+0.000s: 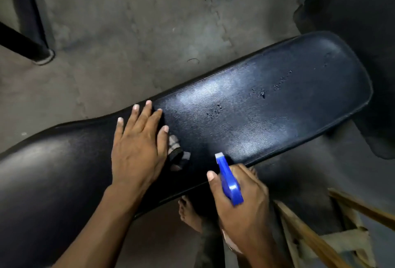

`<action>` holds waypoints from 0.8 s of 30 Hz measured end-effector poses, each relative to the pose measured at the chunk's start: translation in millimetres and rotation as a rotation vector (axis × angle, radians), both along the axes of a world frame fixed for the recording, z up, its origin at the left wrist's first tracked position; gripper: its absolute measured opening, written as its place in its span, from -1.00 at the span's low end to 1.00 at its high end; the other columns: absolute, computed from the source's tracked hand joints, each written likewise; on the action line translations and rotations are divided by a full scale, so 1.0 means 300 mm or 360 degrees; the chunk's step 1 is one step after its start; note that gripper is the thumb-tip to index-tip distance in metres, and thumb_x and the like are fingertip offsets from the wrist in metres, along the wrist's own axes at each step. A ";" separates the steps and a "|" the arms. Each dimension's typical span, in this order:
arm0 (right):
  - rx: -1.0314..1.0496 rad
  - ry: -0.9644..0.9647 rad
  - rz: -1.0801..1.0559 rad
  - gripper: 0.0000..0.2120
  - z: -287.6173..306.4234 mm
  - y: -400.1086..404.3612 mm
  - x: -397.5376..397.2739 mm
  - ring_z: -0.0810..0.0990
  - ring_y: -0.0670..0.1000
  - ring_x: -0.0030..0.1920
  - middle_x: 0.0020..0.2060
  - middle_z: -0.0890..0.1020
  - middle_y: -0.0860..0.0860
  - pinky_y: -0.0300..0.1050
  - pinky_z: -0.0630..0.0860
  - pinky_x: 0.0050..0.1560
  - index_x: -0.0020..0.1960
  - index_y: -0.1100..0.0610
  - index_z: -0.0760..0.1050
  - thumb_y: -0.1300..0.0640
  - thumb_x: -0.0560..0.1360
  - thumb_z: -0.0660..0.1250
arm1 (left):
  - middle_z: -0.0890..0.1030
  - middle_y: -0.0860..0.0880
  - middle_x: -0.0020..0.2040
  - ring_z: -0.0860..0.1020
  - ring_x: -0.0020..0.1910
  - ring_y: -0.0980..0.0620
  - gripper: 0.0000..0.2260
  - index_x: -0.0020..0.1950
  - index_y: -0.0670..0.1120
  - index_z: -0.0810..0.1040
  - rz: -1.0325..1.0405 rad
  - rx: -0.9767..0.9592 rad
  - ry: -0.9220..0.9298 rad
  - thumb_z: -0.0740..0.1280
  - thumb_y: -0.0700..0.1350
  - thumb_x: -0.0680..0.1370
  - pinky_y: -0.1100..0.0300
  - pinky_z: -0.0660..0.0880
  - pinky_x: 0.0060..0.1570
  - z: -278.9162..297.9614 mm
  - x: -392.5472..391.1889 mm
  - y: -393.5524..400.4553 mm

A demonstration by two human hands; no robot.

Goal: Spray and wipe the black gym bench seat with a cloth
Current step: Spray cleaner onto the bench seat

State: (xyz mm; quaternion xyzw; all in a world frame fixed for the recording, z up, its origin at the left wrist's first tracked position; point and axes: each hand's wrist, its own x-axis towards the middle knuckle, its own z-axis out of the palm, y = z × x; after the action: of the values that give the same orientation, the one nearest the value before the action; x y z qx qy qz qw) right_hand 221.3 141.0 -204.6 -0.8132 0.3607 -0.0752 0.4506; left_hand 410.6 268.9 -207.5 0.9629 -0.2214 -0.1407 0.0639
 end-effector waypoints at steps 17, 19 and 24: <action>-0.0121 -0.0061 0.0505 -0.59 0.052 0.199 0.115 0.40 -0.06 -0.34 -0.34 0.35 -0.18 0.13 0.53 -0.20 -0.23 -0.16 0.22 -0.19 0.61 0.40 | 0.34 0.03 0.68 0.24 0.70 0.01 -0.62 0.43 0.02 0.55 0.0383 -0.0313 0.0044 0.21 0.13 0.68 -0.18 0.25 0.63 -0.072 -0.189 0.419; -0.0101 -0.0087 0.0544 -0.59 0.054 0.191 0.113 0.40 -0.09 -0.33 -0.34 0.36 -0.16 -0.09 0.45 -0.23 -0.25 -0.10 0.25 -0.18 0.62 0.40 | 0.34 0.04 0.68 0.23 0.70 0.03 -0.62 0.42 0.03 0.55 0.0388 -0.0335 0.0042 0.21 0.14 0.68 -0.14 0.22 0.63 -0.079 -0.205 0.427; -0.0058 -0.0118 0.0587 -0.58 0.083 0.198 0.143 0.44 -0.06 -0.33 -0.35 0.41 -0.11 -0.03 0.48 -0.24 -0.28 -0.01 0.34 -0.13 0.61 0.44 | 0.36 0.06 0.67 0.24 0.70 0.05 -0.64 0.40 0.05 0.57 0.0425 -0.0435 0.0019 0.22 0.15 0.68 -0.12 0.21 0.63 -0.086 -0.211 0.429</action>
State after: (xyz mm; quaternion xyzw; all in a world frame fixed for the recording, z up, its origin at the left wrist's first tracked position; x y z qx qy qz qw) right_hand 264.2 200.3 -179.8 -0.8702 0.1873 -0.0278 0.4548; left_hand 347.4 397.6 -233.3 0.9652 -0.1084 -0.1054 0.2134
